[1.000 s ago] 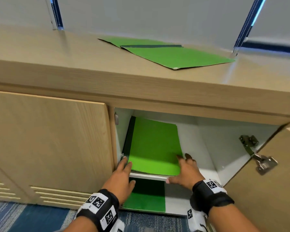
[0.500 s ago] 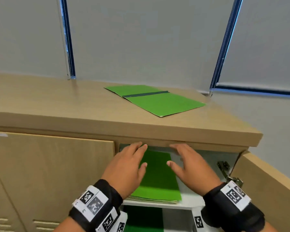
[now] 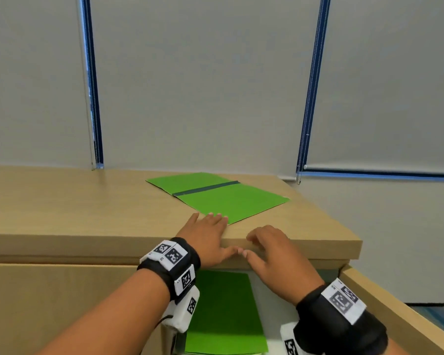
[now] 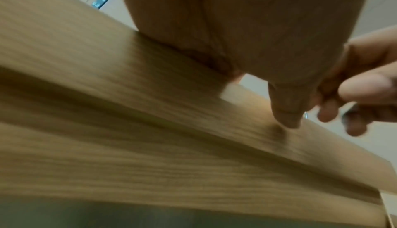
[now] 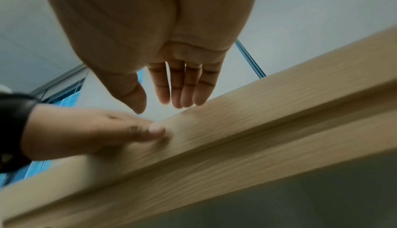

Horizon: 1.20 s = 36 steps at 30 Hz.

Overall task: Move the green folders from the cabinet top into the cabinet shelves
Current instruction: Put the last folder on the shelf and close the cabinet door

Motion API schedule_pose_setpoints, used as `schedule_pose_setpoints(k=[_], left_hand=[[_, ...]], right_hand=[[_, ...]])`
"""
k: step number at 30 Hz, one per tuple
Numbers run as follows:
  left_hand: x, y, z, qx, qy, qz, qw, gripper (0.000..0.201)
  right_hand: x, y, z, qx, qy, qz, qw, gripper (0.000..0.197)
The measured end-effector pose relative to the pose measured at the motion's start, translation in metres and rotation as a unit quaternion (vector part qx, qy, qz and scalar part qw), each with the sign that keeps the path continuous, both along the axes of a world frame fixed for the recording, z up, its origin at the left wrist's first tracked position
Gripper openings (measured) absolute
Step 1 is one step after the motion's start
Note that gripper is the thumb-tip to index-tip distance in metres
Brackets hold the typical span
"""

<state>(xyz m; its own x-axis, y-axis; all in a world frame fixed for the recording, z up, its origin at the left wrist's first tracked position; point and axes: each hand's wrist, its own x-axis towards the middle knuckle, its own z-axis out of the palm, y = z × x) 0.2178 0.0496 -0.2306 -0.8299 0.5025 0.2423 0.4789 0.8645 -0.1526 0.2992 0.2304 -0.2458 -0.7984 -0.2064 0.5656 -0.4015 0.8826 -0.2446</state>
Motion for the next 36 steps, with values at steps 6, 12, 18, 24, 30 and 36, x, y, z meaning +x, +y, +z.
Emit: schedule_pose_setpoints(k=[6,12,18,24,30,36], left_hand=[[0.023,-0.007,-0.013,0.097,0.117,-0.029,0.988,0.048],[0.049,-0.022,-0.019,0.233,0.196,-0.152,0.94,0.036],[0.077,-0.039,-0.01,0.25,0.048,-0.182,0.95,0.067],[0.059,-0.071,0.024,0.442,0.067,-0.107,0.888,0.082],[0.05,-0.086,0.06,0.581,-0.04,-0.072,0.81,0.083],[0.075,-0.076,0.066,0.635,-0.053,-0.197,0.745,0.051]], right_hand=[[-0.002,0.01,-0.004,-0.269,-0.168,0.007,0.948,0.026],[-0.001,-0.001,0.014,-0.602,-0.279,0.073,0.745,0.036],[-0.006,-0.007,0.027,-0.718,-0.165,0.161,0.657,0.037],[0.012,0.007,0.049,-0.705,-0.12,0.202,0.67,0.043],[0.025,0.025,0.057,-0.699,-0.123,0.217,0.671,0.051],[0.037,0.022,0.069,-0.667,-0.1,0.225,0.703,0.051]])
